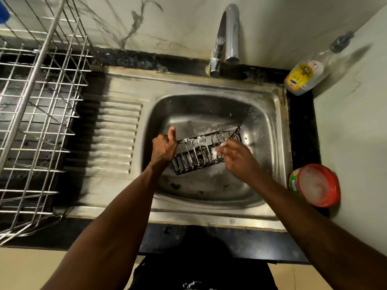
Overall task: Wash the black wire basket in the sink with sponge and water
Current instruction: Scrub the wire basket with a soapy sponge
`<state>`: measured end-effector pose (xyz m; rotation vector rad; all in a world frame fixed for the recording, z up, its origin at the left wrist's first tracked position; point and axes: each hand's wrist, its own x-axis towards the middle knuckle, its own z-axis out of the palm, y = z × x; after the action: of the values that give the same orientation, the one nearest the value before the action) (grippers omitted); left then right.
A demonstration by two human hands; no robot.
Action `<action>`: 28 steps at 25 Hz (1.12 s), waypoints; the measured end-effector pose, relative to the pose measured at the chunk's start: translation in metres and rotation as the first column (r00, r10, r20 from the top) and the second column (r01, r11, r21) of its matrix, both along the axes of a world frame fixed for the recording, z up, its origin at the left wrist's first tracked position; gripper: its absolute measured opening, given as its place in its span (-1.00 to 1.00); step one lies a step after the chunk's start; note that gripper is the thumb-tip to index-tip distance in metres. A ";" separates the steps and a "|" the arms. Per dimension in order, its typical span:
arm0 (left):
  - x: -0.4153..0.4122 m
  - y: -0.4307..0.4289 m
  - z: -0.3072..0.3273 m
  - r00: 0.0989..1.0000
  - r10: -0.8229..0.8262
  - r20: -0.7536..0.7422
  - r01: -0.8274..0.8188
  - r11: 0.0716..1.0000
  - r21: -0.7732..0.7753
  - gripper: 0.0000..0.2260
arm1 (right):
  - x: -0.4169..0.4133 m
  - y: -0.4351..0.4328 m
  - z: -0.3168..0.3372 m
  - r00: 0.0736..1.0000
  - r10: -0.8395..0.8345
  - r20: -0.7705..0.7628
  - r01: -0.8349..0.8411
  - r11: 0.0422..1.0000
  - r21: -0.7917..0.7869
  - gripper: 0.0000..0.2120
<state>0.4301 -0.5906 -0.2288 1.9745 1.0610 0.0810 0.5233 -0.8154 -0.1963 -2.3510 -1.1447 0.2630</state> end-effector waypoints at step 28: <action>0.061 -0.045 0.022 0.869 -0.444 -0.220 0.495 0.784 0.374 -0.46 | 0.054 0.025 -0.011 0.930 -0.353 -0.102 0.357 0.934 0.023 -0.77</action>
<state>0.4910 -0.6360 -0.2072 2.6213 0.6168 -0.0937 0.5774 -0.7900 -0.2077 -2.4260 -0.6539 0.2179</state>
